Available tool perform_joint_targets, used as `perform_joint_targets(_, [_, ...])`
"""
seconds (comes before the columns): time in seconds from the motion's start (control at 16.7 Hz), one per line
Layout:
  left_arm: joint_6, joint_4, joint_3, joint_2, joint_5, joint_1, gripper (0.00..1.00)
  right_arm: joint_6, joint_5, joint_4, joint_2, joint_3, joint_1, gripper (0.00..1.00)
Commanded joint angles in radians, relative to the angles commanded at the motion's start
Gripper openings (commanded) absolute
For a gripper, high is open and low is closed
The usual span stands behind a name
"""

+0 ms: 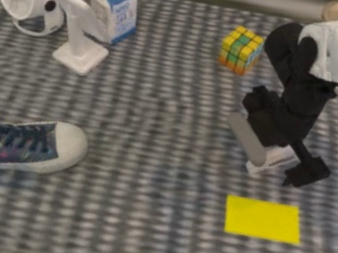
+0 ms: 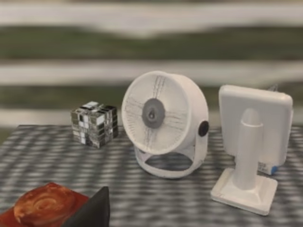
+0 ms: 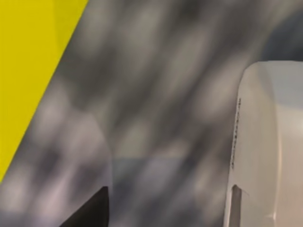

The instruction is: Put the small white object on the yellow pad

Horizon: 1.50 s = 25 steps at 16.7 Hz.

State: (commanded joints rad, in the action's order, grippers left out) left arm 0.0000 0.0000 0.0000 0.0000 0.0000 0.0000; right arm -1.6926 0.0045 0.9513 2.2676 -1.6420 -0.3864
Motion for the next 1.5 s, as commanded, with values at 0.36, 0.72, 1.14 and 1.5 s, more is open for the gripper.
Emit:
perform_joint_targets(0.36, [0.000, 0.000, 0.000, 0.000, 0.000, 0.000, 1.00, 0.000, 0.000, 0.000, 0.000, 0.000, 0.000, 0.62])
perform_joint_targets(0.72, [0.000, 0.000, 0.000, 0.000, 0.000, 0.000, 1.00, 0.000, 0.000, 0.000, 0.000, 0.000, 0.000, 0.17])
perform_joint_targets(1.14, [0.000, 0.000, 0.000, 0.000, 0.000, 0.000, 1.00, 0.000, 0.000, 0.000, 0.000, 0.000, 0.000, 0.00])
perform_joint_targets(1.5, [0.000, 0.000, 0.000, 0.000, 0.000, 0.000, 1.00, -0.001, 0.000, 0.017, -0.003, -0.016, 0.002, 0.00])
